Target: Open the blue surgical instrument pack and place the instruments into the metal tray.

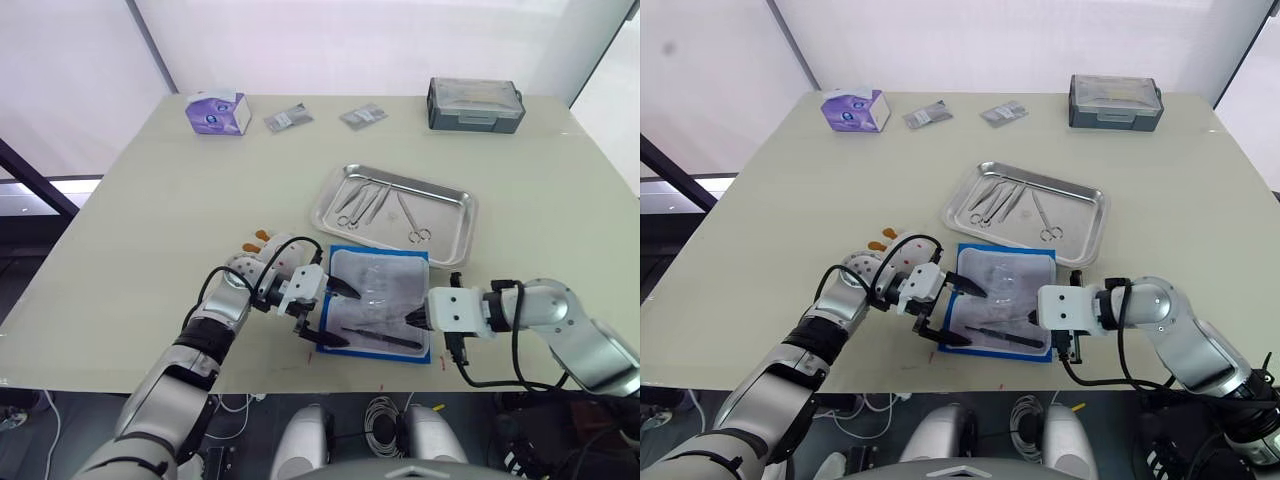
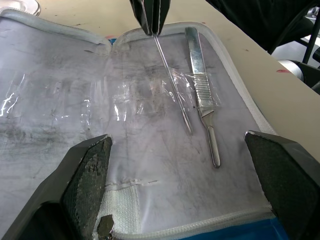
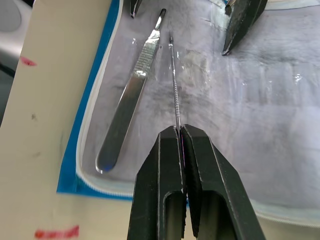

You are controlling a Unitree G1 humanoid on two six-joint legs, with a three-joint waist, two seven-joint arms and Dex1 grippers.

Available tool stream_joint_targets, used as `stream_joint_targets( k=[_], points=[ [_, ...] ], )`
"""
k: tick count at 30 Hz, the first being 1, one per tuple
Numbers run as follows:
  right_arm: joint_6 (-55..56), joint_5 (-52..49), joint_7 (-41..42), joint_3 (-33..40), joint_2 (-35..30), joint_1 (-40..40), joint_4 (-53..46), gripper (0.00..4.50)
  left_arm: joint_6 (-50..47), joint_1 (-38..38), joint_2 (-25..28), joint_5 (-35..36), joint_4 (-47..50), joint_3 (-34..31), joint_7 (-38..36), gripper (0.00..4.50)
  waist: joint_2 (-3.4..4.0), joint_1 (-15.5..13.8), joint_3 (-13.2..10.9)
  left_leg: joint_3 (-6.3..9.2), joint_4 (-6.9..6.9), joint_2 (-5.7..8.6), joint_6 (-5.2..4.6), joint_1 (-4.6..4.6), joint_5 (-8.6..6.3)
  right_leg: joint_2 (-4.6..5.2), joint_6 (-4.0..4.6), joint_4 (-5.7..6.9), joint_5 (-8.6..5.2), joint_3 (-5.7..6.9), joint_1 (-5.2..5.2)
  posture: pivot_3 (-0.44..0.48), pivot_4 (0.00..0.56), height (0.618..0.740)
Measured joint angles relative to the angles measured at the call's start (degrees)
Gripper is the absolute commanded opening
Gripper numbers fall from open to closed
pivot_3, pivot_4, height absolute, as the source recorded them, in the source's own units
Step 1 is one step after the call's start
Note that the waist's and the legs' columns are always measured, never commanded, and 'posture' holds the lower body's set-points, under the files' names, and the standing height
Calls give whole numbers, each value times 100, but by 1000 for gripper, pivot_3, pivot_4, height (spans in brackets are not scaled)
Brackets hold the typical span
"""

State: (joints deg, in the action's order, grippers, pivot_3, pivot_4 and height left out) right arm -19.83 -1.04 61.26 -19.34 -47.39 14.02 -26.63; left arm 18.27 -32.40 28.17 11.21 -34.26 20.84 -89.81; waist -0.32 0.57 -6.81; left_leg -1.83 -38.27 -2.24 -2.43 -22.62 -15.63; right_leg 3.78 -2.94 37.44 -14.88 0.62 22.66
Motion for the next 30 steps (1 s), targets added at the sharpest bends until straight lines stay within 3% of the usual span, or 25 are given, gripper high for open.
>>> stream_joint_targets(
  k=[10, 22, 27, 30],
  points=[
    [32, -191, 30, 500, -462, -442, -215, 79, 4, -13, -16, 0, -18, 2, -1, 4500, 0, -10, 0, -1, -1, 0, 0, 0, 0, 1, 0, -1, 0, -1, -1, 0, 150, 727],
    [378, -552, 313, 1667, -1255, -1224, -234, 79, 79, -59, -50, 0, -109, 7, -9, 4500, 3, -31, 2, -2, -2, 0, 0, 0, 0, 1, 0, -2, 0, -2, -2, 0, 150, 727],
    [2, -1003, 258, 2157, -1199, -1240, -226, 79, 94, -60, -60, 0, -135, 7, -14, 4500, 3, -34, 2, -2, -2, 0, 0, 1, 0, 1, 0, -2, 0, -3, -3, 0, 150, 727],
    [-569, -1351, -97, 2270, -829, -972, -204, 79, 103, -57, -67, 0, -157, 7, -16, 4500, 8, -33, 4, -3, -2, 0, 0, 1, 0, 1, 0, -1, 0, -4, -3, 0, 150, 727]
  ],
)
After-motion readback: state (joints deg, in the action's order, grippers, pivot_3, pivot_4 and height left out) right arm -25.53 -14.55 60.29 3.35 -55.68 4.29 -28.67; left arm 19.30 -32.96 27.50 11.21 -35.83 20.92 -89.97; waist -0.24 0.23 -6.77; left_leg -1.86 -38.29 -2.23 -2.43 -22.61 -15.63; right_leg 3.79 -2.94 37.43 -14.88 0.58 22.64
